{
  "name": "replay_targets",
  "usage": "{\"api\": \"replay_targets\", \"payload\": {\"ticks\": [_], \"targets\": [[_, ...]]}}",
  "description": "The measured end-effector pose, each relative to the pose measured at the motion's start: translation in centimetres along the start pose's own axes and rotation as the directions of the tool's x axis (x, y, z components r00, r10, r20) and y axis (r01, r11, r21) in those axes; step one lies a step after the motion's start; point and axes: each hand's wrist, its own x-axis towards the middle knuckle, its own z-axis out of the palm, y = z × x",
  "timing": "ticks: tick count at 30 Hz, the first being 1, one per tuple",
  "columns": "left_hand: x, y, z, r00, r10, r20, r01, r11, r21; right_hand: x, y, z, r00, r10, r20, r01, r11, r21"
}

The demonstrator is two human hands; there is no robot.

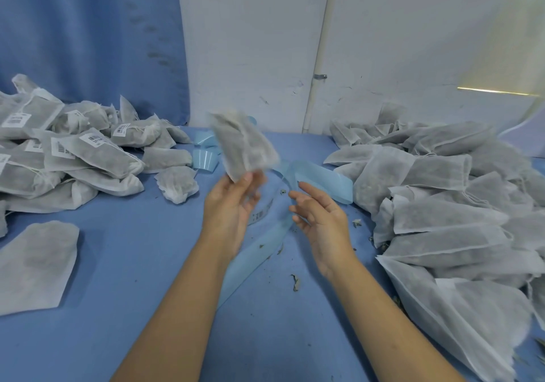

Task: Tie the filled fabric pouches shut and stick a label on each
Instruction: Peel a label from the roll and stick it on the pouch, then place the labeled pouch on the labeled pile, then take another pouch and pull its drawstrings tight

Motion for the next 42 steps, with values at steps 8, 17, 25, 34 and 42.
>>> {"api": "replay_targets", "payload": {"ticks": [8, 17, 25, 34, 42], "targets": [[-0.2, -0.1, -0.2, 0.973, -0.124, 0.196, 0.152, 0.979, -0.133, 0.3, 0.8, -0.5, 0.999, 0.032, -0.006, -0.032, 0.998, -0.057], [-0.8, -1.5, 2.3, 0.959, -0.21, 0.192, 0.116, 0.906, 0.407, 1.3, 0.9, -1.1, 0.976, -0.059, -0.208, 0.041, 0.995, -0.093], [1.1, -3.6, 7.0, 0.961, -0.208, 0.18, 0.113, 0.895, 0.431, 6.1, -2.6, -3.0, 0.811, -0.326, -0.486, 0.173, 0.927, -0.334], [2.2, -5.7, 9.1, 0.962, -0.203, 0.18, 0.106, 0.892, 0.438, 9.0, -4.4, -5.5, 0.779, -0.246, -0.576, 0.101, 0.957, -0.271], [2.1, -6.0, 8.5, 0.969, -0.21, 0.13, 0.138, 0.897, 0.421, 8.7, -4.2, -5.7, 0.816, -0.184, -0.547, 0.133, 0.982, -0.131]]}}
